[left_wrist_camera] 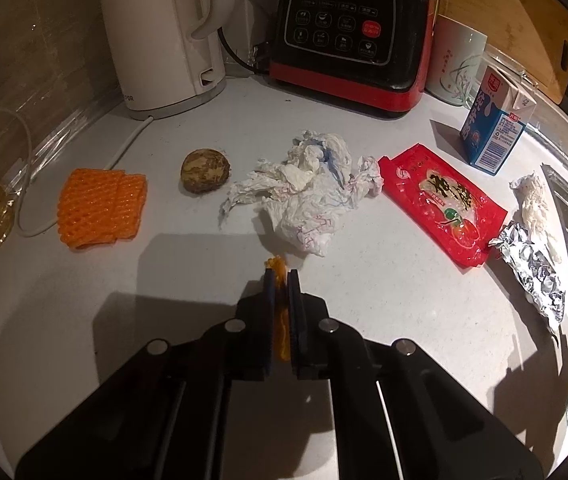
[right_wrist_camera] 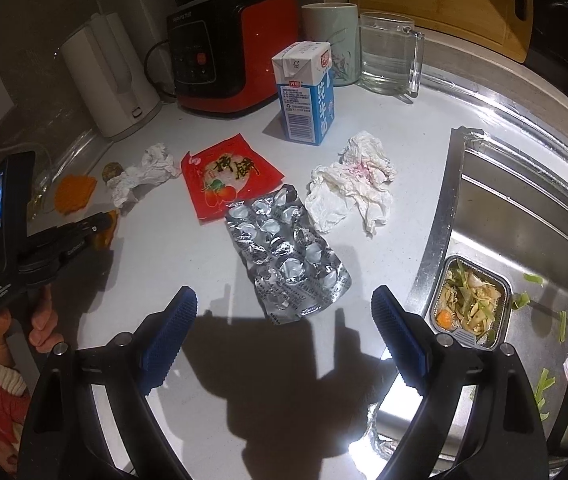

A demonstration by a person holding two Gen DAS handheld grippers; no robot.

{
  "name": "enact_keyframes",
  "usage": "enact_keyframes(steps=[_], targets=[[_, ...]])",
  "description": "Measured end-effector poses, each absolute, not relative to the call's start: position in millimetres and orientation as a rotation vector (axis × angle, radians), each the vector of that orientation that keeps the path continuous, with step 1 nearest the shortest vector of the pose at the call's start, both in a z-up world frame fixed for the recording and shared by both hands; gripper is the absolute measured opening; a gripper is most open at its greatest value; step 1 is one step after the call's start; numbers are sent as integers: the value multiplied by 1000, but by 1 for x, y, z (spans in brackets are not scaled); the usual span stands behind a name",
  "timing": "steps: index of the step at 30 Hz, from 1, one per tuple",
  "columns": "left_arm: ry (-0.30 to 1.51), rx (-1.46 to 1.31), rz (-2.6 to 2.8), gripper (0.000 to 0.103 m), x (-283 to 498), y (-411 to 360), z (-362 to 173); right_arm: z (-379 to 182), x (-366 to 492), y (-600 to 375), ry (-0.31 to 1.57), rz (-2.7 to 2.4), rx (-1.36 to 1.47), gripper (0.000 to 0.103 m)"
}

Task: Collect trash
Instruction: 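Grasp the small orange peel with the left tool while the right tool grasps the foil blister pack, then carry the peel and blister pack over the green basket and open both tools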

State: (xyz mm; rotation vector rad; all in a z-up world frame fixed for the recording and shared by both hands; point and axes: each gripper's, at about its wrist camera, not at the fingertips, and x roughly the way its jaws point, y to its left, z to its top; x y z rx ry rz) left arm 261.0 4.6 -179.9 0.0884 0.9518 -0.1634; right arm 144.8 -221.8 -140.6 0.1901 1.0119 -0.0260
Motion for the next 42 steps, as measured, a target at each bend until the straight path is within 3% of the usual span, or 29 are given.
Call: enact_keyframes(steps=[8, 19, 21, 22, 25, 34, 42], targets=[[951, 64, -150, 5, 251, 17, -169, -154, 164, -232, 1025, -13, 170, 82], [936, 65, -198, 5, 218, 13, -151, -180, 199, -211, 1056, 114, 15, 81], [938, 68, -201, 5, 214, 14, -151, -186, 202, -210, 1075, 107, -22, 77], [940, 66, -198, 5, 212, 15, -151, -188, 202, -209, 1088, 101, -39, 66], [946, 56, -194, 5, 206, 20, -151, -190, 201, -210, 1095, 109, -31, 62], [953, 53, -180, 5, 181, 25, -149, -179, 177, -205, 1067, 148, 8, 58], [932, 67, -242, 5, 122, 11, -129, -139, 102, -193, 1001, 200, 62, 58]])
